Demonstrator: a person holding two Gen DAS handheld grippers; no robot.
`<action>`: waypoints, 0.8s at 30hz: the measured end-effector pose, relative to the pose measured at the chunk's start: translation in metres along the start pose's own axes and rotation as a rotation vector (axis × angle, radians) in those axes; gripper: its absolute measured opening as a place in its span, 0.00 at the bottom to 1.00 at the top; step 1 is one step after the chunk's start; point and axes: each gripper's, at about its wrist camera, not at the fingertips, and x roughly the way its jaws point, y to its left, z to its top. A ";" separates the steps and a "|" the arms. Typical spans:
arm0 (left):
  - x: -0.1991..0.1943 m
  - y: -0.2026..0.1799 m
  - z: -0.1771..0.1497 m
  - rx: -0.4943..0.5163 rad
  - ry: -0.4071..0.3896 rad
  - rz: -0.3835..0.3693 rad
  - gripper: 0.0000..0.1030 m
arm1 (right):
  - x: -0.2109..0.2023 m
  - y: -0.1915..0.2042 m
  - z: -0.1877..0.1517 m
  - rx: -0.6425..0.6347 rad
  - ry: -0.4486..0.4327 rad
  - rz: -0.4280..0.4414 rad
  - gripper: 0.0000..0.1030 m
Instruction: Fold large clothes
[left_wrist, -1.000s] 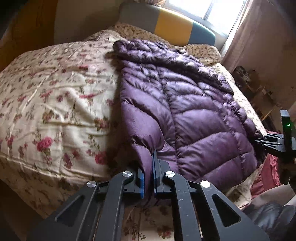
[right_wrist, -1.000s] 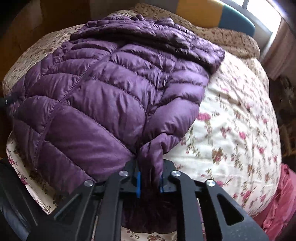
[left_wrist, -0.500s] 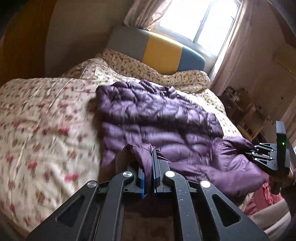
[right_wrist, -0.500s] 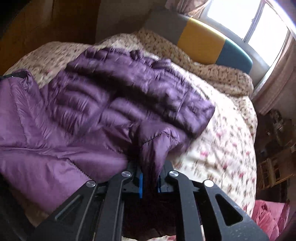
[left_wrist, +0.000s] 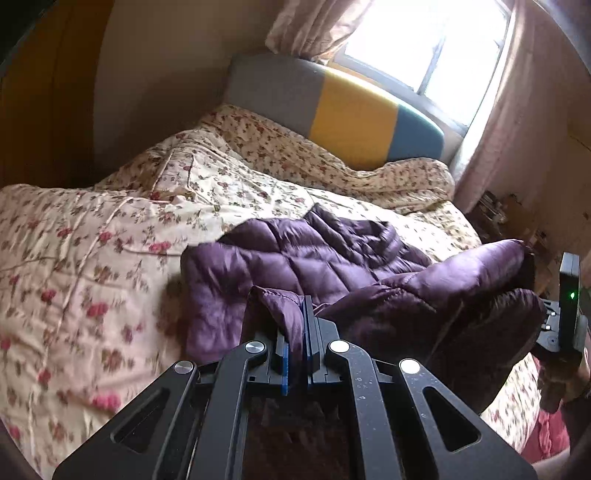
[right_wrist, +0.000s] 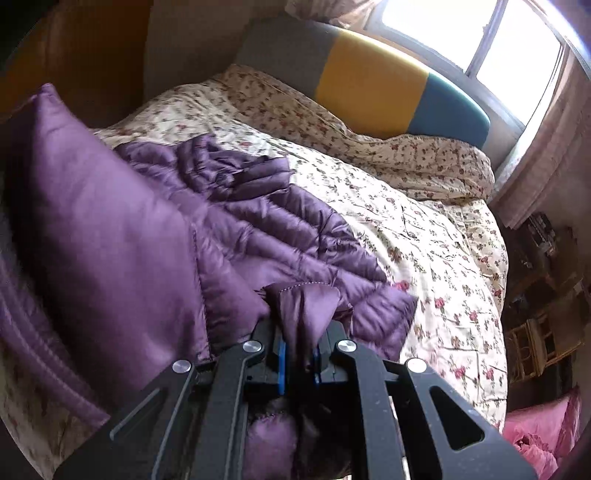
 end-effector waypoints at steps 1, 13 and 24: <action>0.011 0.003 0.007 -0.014 0.010 0.009 0.06 | 0.007 -0.002 0.004 0.015 0.008 0.001 0.09; 0.086 0.031 0.037 -0.133 0.132 0.089 0.08 | 0.064 -0.023 0.029 0.140 0.061 -0.128 0.62; 0.041 0.055 0.050 -0.255 0.016 0.040 0.72 | 0.004 -0.052 0.046 0.215 -0.114 -0.148 0.88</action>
